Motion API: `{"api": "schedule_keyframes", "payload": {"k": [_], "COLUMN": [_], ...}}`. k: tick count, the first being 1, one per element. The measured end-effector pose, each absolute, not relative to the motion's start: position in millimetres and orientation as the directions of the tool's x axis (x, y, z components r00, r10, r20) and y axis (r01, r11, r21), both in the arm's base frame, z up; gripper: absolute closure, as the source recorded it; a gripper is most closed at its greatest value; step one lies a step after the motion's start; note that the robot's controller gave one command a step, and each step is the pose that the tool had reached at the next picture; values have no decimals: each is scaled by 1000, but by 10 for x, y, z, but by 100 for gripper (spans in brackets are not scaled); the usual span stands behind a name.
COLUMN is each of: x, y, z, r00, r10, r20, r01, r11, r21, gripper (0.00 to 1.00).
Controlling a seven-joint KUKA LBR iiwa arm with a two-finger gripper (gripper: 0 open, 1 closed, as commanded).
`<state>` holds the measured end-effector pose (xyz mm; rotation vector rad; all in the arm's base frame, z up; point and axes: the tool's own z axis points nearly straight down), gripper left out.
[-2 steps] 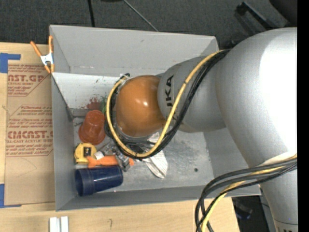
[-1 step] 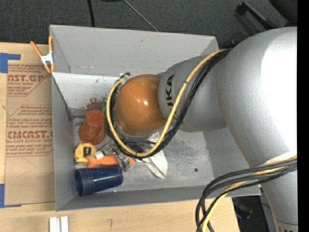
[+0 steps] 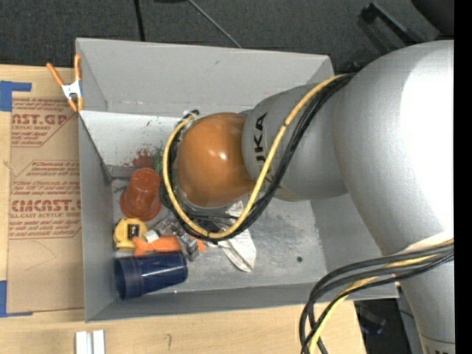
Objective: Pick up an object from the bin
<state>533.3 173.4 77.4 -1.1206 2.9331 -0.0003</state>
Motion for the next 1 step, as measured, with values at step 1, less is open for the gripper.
{"api": "schedule_keyframes", "payload": {"k": [1], "x": [5319], "y": [1732], "z": [827], "r00": [-745], "r10": [-667], "r20": [3], "r01": [-667], "r11": [745], "r21": [2], "gripper": [100]}}
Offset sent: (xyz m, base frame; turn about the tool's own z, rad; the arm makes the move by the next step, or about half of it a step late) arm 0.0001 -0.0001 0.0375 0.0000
